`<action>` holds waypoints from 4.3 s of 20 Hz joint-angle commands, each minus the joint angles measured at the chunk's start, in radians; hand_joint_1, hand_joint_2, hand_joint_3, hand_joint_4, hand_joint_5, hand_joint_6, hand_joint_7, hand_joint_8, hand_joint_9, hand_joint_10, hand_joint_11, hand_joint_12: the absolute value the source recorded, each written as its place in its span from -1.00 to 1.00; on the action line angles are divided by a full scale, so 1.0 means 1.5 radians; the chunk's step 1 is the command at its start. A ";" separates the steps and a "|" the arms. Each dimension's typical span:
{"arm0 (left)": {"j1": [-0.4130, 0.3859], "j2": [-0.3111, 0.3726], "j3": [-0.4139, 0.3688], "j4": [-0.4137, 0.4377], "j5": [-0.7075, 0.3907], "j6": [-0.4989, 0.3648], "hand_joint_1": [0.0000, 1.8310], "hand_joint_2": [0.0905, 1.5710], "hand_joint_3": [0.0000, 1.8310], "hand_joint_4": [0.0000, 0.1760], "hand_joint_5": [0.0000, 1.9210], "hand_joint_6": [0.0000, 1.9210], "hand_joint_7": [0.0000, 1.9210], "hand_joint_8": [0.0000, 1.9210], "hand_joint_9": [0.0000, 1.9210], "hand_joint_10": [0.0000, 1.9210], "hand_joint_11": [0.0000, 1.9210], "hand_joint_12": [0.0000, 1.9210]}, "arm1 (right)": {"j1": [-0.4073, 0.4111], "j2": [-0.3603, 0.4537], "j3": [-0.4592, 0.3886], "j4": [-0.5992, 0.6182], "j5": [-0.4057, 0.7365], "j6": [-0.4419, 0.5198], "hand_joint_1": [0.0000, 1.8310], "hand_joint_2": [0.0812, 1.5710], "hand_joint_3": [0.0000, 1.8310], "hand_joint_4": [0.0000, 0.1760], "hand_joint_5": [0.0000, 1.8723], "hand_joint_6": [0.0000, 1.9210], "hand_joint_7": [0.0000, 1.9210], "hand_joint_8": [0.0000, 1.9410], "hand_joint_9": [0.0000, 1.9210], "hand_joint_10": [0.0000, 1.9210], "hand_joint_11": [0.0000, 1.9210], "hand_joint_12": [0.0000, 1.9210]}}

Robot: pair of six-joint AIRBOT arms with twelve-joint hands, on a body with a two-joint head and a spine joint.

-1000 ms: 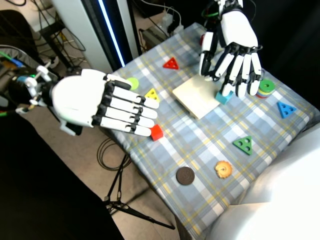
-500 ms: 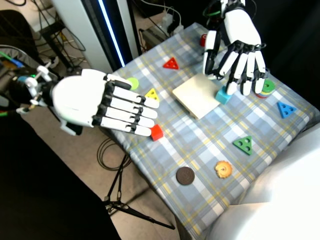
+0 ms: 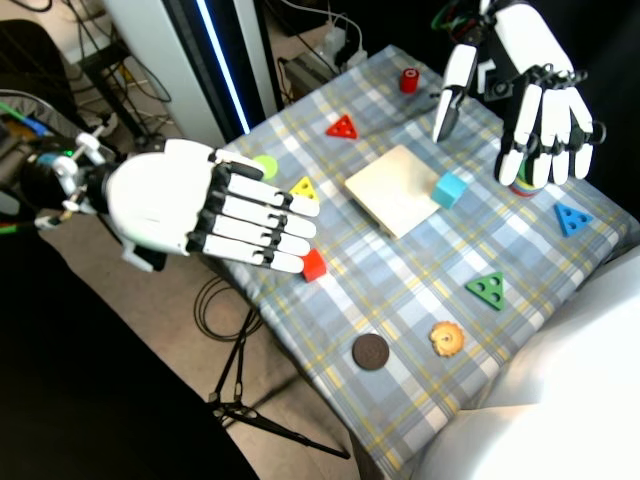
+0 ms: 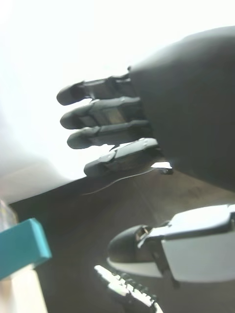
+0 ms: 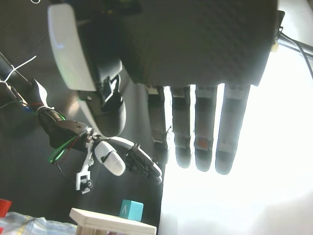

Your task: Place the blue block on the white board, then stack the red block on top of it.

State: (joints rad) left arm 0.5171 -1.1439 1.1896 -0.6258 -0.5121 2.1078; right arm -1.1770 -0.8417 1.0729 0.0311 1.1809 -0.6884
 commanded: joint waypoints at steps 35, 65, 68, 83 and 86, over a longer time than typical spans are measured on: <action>-0.007 -0.064 0.061 -0.068 -0.011 0.086 0.12 0.34 -1.00 0.99 0.06 -0.07 -0.31 -0.99 -0.55 -0.99 -1.00 -0.46 | 0.005 -0.004 0.003 0.014 0.081 0.004 -0.83 0.85 -1.00 -0.92 -0.58 -1.00 -0.58 -1.00 -0.62 -1.00 -0.66 -0.98; 0.018 -0.040 -0.006 0.096 -0.029 -0.054 0.13 0.36 -1.00 1.00 0.05 -0.05 -0.31 -1.00 -0.62 -1.00 -1.00 -0.65 | 0.003 -0.012 0.007 0.015 0.081 0.011 -0.87 0.85 -1.00 -0.76 -0.59 -1.00 -0.59 -1.00 -0.62 -1.00 -0.65 -0.98; 0.018 -0.041 -0.007 0.096 -0.029 -0.054 0.12 0.36 -1.00 1.00 0.04 -0.03 -0.33 -1.00 -0.63 -1.00 -1.00 -0.64 | 0.002 -0.012 0.007 0.015 0.081 0.011 -0.87 0.84 -1.00 -0.78 -0.58 -1.00 -0.58 -1.00 -0.62 -1.00 -0.64 -0.98; 0.035 -0.013 -0.048 0.098 -0.077 -0.054 0.05 0.15 -1.00 0.14 -0.31 -1.00 -0.46 -1.00 -0.68 -1.00 -1.00 -0.65 | 0.003 -0.013 0.007 0.021 0.081 0.012 -0.83 0.85 -1.00 -0.85 -0.59 -1.00 -0.59 -1.00 -0.63 -1.00 -0.66 -0.99; 0.051 0.025 -0.100 0.110 -0.154 -0.058 -0.09 0.09 -1.00 0.98 -0.66 -1.00 -0.68 -1.00 -0.86 -1.00 -1.00 -0.78 | 0.017 -0.024 0.016 0.021 0.074 0.012 -0.70 0.76 -1.00 -0.73 -0.61 -1.00 -0.61 -1.00 -0.66 -1.00 -0.67 -0.99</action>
State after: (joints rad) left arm 0.6056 -1.1027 1.0294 -0.4843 -0.6041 2.0251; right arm -1.1584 -0.8806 1.0973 0.0406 1.1706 -0.6769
